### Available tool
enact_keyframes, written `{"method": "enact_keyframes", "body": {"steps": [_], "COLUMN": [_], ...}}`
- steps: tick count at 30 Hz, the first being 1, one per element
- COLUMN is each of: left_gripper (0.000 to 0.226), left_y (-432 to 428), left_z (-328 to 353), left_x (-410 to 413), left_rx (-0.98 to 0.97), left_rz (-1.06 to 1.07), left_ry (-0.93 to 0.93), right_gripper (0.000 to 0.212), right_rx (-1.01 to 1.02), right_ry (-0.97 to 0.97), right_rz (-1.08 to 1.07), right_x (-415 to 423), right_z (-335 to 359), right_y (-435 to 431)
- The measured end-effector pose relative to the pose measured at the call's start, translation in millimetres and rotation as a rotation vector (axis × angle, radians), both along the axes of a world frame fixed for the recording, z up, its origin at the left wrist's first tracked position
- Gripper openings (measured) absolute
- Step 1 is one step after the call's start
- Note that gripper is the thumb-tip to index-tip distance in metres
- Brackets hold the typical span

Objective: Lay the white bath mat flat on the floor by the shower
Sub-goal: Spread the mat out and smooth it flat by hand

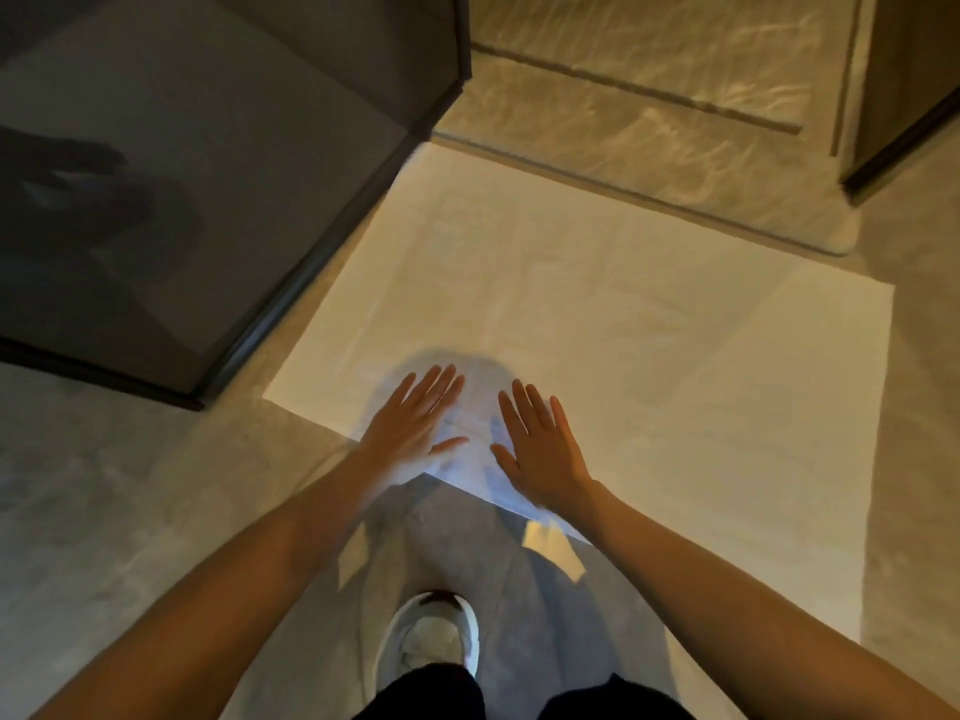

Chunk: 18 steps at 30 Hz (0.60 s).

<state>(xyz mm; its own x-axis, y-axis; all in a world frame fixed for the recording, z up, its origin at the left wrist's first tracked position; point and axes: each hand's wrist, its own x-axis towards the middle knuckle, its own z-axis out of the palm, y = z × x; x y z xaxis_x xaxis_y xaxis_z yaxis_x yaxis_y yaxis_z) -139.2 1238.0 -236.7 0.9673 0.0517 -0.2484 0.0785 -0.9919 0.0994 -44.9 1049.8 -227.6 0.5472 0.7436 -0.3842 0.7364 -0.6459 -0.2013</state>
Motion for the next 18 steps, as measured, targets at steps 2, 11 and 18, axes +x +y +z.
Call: {"method": "enact_keyframes", "body": {"steps": [2, 11, 18], "left_gripper": [0.078, 0.075, 0.082], "left_y": [-8, -3, 5], "left_z": [-23, -61, -57], "left_x": [-4, -14, -24], "left_rx": [-0.015, 0.011, 0.018], "left_rz": [0.057, -0.028, -0.010], "left_ry": [0.053, -0.033, -0.012], "right_gripper": [0.070, 0.060, 0.068], "right_rx": [0.006, 0.172, 0.044], "right_ry": [0.008, -0.094, -0.110], "right_rz": [-0.014, 0.021, -0.166], "right_x": [-10, -10, -11], "right_z": [-22, -69, -65], "right_y": [1, -22, -100]}}
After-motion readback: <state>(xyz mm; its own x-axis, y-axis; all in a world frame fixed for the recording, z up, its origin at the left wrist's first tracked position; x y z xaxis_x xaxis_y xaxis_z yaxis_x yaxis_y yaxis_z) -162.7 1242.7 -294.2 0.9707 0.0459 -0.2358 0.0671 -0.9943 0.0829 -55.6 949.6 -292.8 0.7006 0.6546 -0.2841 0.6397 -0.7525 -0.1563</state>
